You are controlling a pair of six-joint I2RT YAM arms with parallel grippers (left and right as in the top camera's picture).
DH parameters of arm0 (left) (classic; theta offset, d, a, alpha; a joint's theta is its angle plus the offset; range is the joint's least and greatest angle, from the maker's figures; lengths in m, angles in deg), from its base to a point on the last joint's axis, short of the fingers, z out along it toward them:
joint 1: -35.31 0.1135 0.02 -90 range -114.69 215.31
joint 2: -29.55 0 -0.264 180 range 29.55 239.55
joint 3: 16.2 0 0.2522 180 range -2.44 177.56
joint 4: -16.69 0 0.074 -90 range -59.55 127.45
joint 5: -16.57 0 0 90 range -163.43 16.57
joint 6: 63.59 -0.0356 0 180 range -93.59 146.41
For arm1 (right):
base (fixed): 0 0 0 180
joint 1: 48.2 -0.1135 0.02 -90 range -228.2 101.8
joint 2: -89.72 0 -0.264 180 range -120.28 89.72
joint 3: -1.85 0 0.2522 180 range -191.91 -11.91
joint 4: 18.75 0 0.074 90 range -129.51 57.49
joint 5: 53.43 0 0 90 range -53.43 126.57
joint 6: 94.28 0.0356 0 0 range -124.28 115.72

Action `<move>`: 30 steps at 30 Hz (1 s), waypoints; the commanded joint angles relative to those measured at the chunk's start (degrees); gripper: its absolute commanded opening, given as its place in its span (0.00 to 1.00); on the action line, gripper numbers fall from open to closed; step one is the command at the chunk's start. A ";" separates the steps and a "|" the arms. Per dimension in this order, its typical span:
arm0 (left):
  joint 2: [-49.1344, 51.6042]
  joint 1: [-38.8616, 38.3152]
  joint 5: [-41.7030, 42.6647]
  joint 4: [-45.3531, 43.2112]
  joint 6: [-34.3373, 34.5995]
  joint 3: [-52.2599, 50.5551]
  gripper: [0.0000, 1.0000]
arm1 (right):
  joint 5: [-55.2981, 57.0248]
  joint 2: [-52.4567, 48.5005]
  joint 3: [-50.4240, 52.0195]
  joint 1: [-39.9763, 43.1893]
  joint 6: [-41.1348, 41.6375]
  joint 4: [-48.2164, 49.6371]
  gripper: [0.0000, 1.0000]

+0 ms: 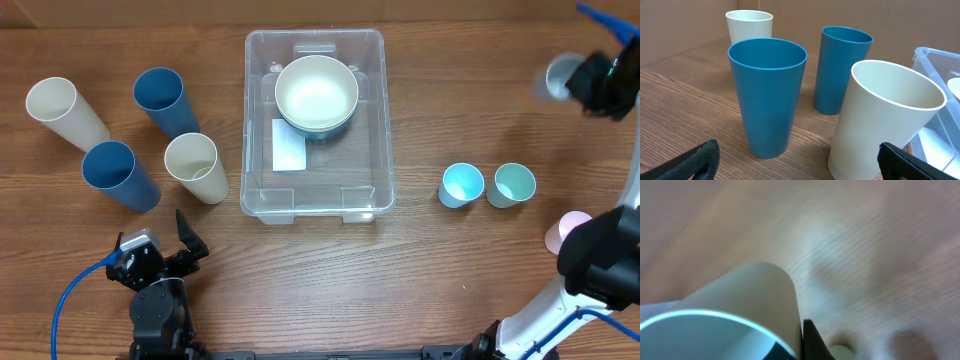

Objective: Pack container
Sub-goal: 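Carry the grey cup into the bin beside the bowls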

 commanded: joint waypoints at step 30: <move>-0.28 0.26 -1.09 -0.02 -1.16 -0.13 1.00 | 1.11 1.79 20.83 -48.83 -3.89 8.98 0.04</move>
